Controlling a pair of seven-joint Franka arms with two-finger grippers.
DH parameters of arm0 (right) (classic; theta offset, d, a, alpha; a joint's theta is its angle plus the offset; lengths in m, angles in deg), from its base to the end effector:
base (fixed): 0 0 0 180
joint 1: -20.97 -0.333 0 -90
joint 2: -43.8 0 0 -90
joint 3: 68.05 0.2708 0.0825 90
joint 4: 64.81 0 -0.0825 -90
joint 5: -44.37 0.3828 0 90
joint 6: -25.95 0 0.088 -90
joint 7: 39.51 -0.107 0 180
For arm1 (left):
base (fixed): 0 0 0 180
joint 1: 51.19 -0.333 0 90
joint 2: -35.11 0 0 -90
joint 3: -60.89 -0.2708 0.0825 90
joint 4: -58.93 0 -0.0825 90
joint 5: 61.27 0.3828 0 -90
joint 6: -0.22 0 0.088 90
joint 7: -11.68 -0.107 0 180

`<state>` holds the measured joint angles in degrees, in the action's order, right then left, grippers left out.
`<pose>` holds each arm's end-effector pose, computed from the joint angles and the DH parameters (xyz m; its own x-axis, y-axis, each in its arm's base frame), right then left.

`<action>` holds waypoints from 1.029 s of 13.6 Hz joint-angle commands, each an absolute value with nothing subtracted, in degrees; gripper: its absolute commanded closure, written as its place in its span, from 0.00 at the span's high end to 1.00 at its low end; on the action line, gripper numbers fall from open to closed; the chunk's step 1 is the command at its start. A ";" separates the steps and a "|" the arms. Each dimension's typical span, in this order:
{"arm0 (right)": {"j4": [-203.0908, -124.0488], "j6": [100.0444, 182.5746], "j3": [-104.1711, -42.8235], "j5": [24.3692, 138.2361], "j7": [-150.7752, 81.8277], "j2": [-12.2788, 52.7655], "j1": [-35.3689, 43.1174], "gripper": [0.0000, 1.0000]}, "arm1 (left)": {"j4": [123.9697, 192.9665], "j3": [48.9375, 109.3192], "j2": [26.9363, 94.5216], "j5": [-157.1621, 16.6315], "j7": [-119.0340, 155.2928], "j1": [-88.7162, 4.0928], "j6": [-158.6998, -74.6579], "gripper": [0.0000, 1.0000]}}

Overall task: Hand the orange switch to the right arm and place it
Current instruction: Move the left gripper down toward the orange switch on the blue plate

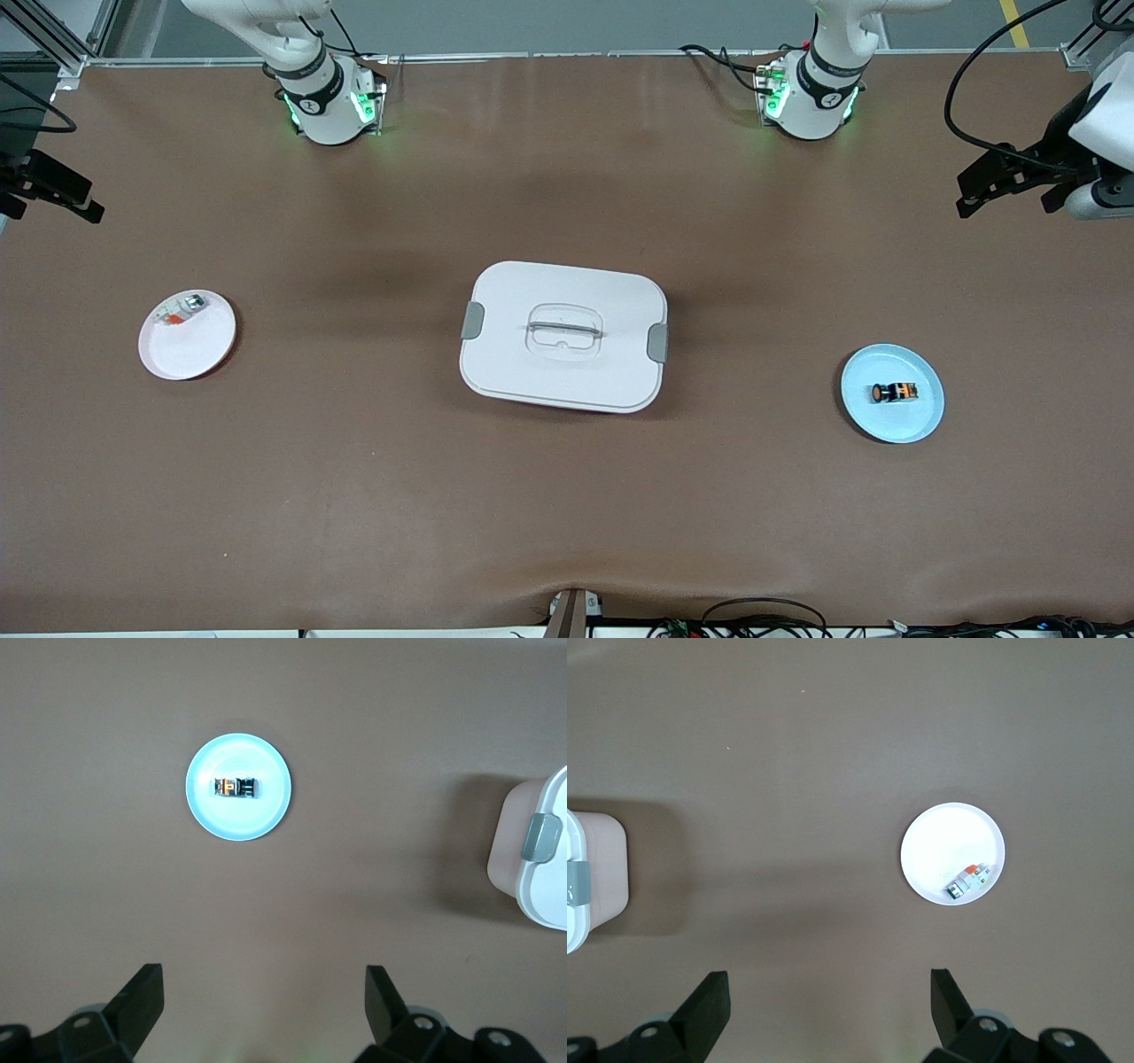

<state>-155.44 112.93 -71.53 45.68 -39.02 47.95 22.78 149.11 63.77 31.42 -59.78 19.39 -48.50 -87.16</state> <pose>0.5265 -0.0473 0.6086 0.9966 -0.0824 0.0088 -0.0821 -0.9963 -0.0271 0.5293 -0.0496 0.6087 0.9991 0.0385 0.0192 0.0391 -0.9989 -0.0268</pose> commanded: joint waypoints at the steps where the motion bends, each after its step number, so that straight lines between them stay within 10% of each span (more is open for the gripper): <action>1: -155.95 112.52 -71.39 46.57 -41.16 49.07 22.64 1.00 | 148.05 63.62 31.68 -59.34 18.27 -48.29 -86.26 1.00; 14: -155.25 113.84 -71.56 46.65 -41.44 48.81 22.91 1.00 | 150.50 63.44 41.43 -58.55 17.74 -50.22 -94.06 1.00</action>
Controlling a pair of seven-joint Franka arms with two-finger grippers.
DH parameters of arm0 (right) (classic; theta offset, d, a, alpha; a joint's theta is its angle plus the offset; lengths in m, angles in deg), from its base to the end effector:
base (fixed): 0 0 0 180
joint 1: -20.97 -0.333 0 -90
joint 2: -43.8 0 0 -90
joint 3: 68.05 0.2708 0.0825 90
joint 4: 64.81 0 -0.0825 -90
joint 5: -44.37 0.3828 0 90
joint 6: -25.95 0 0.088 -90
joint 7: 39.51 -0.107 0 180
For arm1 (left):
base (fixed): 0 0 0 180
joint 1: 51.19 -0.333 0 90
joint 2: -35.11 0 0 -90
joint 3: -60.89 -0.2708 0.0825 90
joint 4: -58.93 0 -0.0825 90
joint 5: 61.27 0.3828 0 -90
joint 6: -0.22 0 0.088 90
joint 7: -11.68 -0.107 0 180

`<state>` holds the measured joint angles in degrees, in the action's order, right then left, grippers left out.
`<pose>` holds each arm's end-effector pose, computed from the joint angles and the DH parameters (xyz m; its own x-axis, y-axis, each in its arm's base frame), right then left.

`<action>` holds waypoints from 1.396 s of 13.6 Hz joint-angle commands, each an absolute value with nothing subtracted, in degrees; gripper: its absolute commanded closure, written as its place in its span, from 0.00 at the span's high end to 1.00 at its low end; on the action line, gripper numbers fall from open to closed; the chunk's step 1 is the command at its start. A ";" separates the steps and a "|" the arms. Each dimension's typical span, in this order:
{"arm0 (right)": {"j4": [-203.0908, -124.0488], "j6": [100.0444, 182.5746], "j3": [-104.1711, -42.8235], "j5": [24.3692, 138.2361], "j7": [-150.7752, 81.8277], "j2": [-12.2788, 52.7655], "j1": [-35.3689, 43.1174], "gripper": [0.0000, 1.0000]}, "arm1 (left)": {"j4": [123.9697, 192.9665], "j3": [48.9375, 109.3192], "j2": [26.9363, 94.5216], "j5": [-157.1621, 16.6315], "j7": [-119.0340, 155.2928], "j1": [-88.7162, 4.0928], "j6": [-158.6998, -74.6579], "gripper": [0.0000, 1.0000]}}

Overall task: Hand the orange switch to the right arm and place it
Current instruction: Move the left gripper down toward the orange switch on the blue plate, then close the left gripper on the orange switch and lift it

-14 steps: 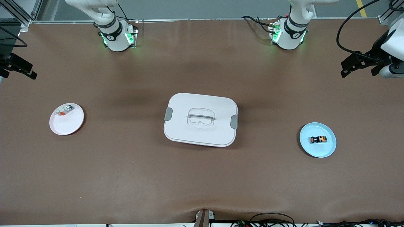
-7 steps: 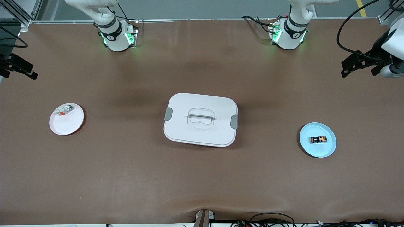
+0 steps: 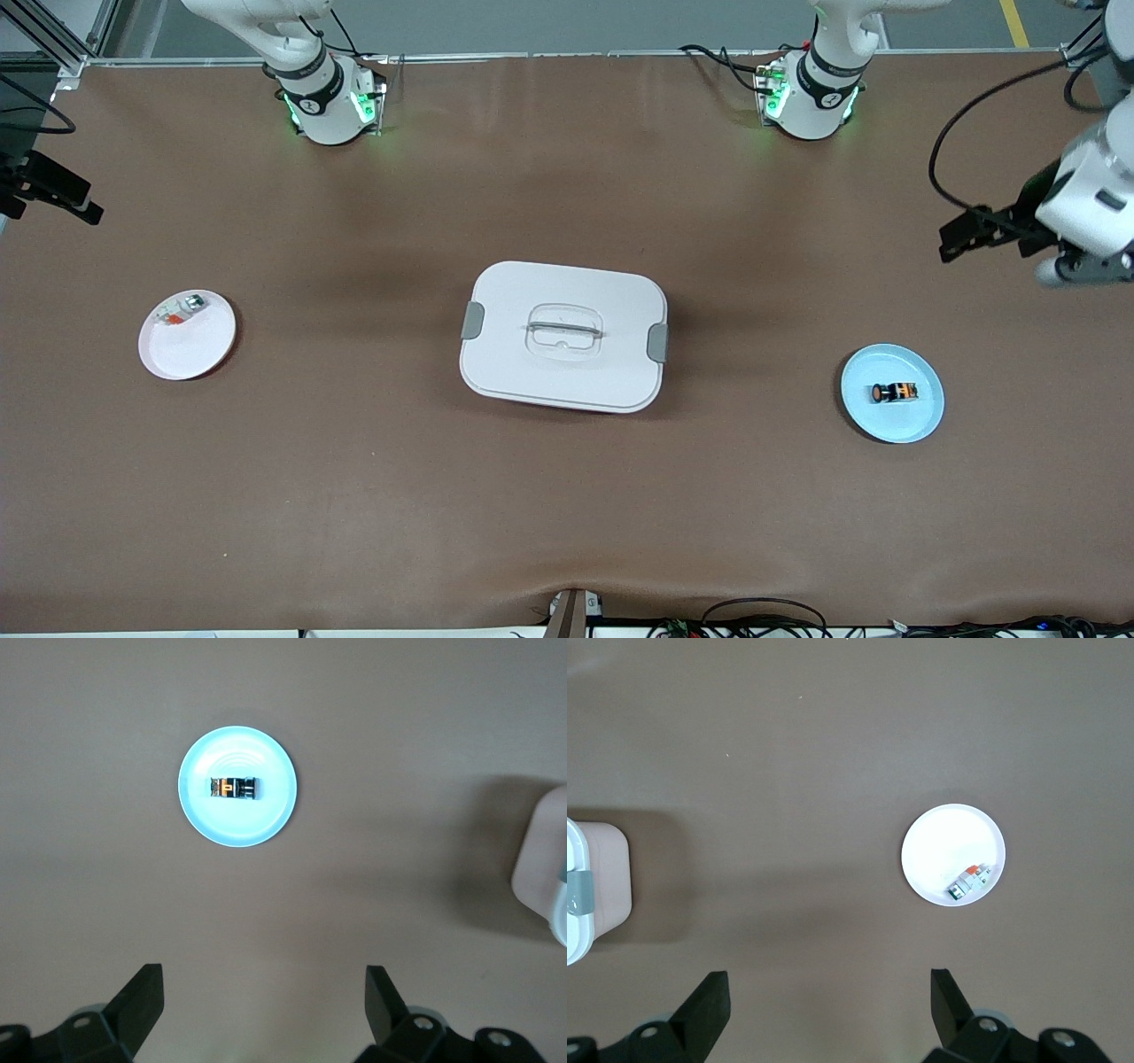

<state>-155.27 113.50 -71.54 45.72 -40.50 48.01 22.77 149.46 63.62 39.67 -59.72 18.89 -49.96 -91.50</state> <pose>0.5273 -0.0474 0.6115 0.9939 -0.1083 0.0221 -0.1077 -0.9938 -0.0284 0.5728 -0.0360 0.5327 0.9969 0.0559 -0.0553 0.0543 -0.9981 -0.0303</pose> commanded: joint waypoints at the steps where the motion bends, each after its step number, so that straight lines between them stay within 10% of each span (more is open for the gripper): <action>1: -155.25 113.84 -71.56 46.57 -41.44 48.81 22.91 1.00 | 153.12 63.44 41.70 -58.46 17.74 -50.57 -97.39 1.00; 6: -155.34 113.84 -71.56 46.48 -41.44 48.81 22.91 1.00 | 166.94 63.53 44.15 -58.29 15.12 -54.17 -119.45 1.00; 19: -155.25 114.28 -71.56 46.57 -41.44 48.72 22.99 1.00 | 168.36 63.79 63.67 -58.29 6.84 -59.45 -145.24 1.00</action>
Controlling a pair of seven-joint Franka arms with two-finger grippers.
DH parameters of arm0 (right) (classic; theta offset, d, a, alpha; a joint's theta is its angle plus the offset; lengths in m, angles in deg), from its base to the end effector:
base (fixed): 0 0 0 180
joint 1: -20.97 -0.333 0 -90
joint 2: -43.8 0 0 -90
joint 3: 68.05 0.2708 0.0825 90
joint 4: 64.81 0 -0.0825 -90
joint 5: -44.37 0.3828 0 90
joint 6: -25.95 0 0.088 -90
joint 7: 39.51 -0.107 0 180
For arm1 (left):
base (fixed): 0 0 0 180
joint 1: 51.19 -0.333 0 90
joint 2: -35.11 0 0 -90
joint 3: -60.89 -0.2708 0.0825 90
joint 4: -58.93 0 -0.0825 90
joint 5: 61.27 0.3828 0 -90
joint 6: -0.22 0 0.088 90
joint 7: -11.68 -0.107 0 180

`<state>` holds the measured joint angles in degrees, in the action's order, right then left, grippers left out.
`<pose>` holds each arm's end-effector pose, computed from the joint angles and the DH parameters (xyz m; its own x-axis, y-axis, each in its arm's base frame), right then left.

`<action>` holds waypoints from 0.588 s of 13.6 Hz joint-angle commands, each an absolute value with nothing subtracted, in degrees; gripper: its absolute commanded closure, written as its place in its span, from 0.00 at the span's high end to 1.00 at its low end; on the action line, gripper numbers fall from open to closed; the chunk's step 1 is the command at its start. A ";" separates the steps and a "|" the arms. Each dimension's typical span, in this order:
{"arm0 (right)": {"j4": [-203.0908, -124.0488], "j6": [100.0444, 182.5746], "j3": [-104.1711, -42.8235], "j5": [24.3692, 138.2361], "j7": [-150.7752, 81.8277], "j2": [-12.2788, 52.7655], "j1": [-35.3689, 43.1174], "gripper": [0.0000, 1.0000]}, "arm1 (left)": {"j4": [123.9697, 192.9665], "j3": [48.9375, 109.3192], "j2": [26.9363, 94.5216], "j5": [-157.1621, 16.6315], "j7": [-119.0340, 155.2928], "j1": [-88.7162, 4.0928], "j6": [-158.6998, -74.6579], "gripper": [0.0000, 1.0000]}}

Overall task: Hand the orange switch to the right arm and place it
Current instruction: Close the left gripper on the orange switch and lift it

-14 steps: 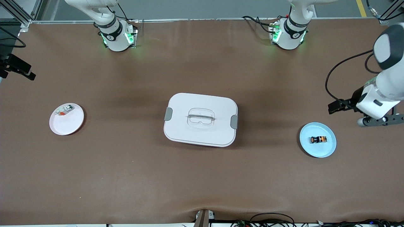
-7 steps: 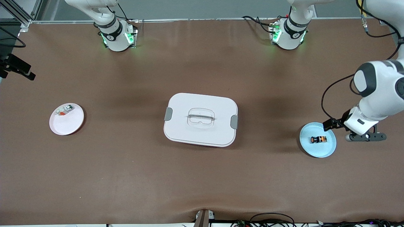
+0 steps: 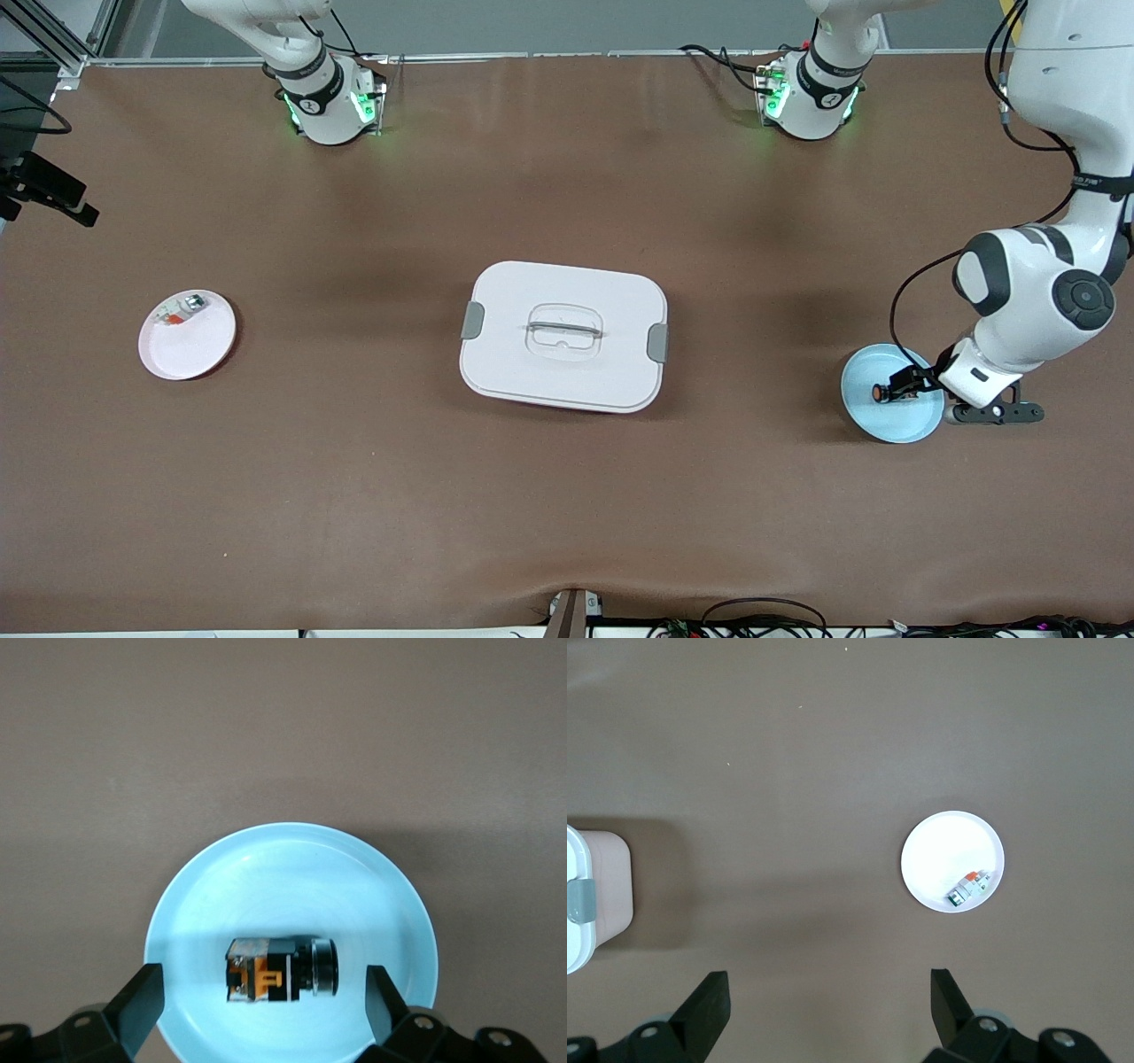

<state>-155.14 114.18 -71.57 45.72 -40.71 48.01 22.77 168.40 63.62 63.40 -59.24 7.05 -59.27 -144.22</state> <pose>0.5285 -0.0478 0.6136 0.9930 -0.1128 0.0361 -0.1118 -0.9933 -0.0288 0.6166 0.0581 0.2087 0.9931 -0.0086 0.1166 -0.0074 -0.9999 -0.0107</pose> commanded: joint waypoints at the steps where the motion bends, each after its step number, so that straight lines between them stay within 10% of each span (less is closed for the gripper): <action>1: -155.25 114.28 -71.56 46.57 -41.44 48.72 23.08 1.00 | 168.36 63.79 64.54 -58.29 6.84 -59.45 -145.33 1.00; 8: -155.25 114.28 -71.74 46.57 -41.44 48.72 23.08 1.00 | 168.18 63.97 68.67 -58.29 6.76 -59.27 -148.48 1.00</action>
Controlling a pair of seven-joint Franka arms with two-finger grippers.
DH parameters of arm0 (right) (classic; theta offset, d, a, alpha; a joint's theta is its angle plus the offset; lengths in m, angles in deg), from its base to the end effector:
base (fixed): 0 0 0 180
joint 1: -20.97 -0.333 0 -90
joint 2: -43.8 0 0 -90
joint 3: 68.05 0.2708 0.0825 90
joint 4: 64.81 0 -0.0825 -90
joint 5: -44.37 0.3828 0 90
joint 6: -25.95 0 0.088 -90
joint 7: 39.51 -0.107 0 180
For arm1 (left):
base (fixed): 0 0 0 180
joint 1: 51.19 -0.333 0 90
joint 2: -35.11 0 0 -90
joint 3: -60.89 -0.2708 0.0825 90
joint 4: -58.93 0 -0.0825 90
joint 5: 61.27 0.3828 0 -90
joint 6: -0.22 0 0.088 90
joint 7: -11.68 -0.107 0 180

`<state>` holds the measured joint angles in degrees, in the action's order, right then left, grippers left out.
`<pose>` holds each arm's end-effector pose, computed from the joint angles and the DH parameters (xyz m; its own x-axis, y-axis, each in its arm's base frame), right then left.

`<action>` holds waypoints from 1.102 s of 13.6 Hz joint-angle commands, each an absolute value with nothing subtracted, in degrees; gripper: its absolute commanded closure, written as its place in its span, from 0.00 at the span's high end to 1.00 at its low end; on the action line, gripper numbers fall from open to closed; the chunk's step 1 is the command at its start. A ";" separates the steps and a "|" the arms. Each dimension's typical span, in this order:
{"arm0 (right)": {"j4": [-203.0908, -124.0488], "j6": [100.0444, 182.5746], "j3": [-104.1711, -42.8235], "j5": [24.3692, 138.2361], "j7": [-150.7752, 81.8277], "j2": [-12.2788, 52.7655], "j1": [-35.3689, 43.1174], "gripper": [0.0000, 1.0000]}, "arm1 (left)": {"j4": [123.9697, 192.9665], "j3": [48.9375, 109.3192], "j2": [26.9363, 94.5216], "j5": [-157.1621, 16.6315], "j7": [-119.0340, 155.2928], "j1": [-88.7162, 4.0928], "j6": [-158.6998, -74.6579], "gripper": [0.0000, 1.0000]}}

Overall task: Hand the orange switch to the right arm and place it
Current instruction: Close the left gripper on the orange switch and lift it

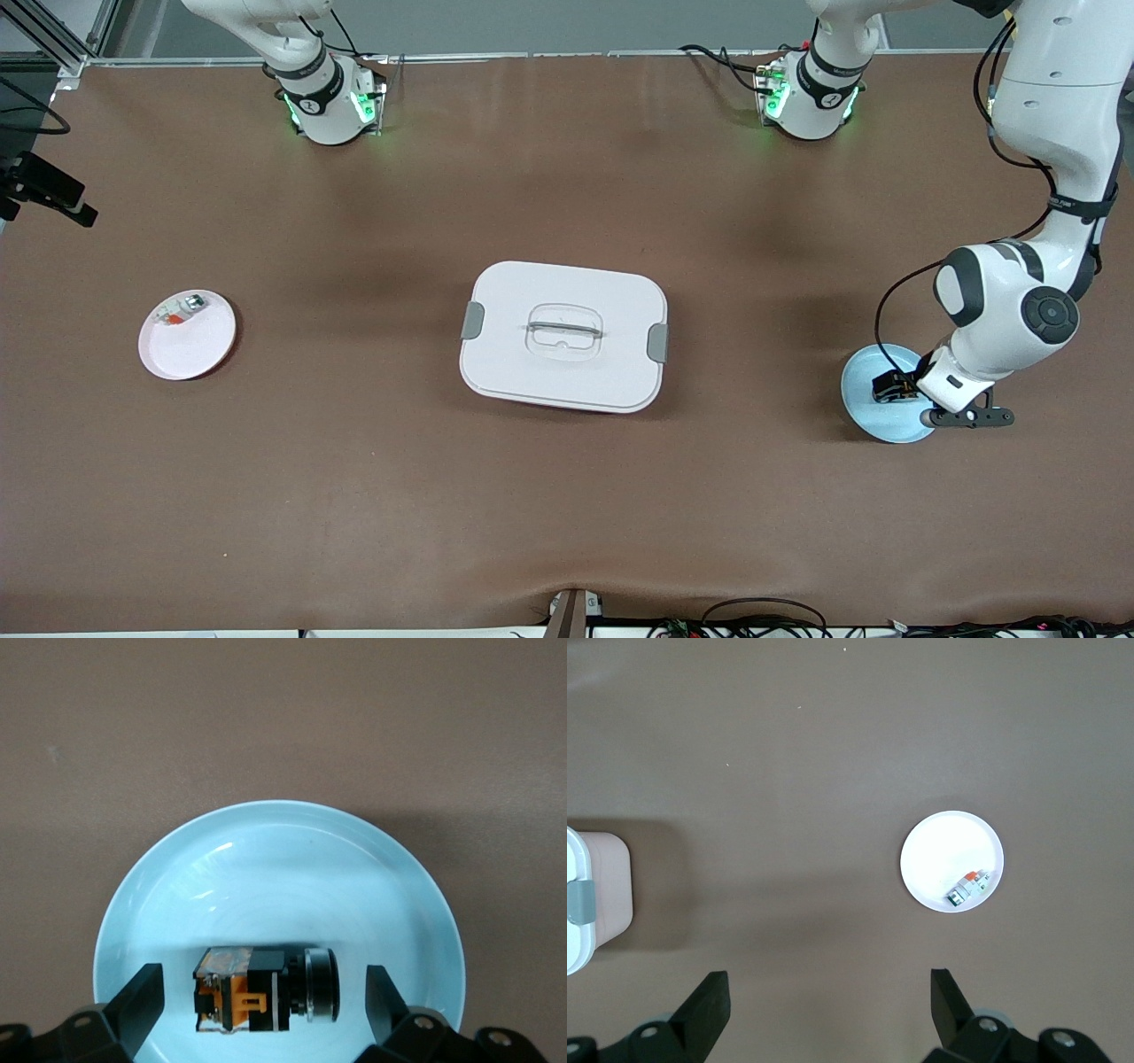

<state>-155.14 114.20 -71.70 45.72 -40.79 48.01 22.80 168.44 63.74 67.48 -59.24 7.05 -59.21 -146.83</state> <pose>0.5284 -0.0493 0.6136 0.9925 -0.1169 0.0364 -0.1159 -0.9928 -0.0290 0.6108 0.0551 0.1691 0.9958 -0.0106 0.0912 -0.0104 -0.9999 -0.0026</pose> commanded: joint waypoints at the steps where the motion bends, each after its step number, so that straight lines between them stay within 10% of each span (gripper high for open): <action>1: -155.25 114.28 -71.65 46.57 -41.44 48.72 23.08 1.00 | 168.27 63.97 69.20 -58.29 6.76 -59.18 -148.84 1.00; 6: -155.34 114.54 -71.74 46.57 -41.44 48.72 23.08 1.00 | 168.35 63.97 70.17 -58.29 5.18 -59.62 -148.84 0.96; 8: -155.34 114.55 -71.74 46.57 -41.44 48.72 23.08 1.00 | 168.27 63.97 70.18 -58.37 5.17 -59.62 -148.58 0.71; 11: -155.25 114.72 -71.74 46.57 -41.44 48.72 23.08 1.00 | 168.18 63.97 69.56 -58.37 5.79 -59.27 -148.23 0.01; 15: -155.25 115.34 -71.65 45.95 -41.44 48.72 22.99 1.00 | 167.48 64.58 65.71 -59.16 5.79 -59.10 -142.89 0.00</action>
<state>-155.14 115.13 -71.72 45.72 -40.85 48.01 22.80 167.55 63.95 69.23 -59.24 5.98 -59.14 -147.04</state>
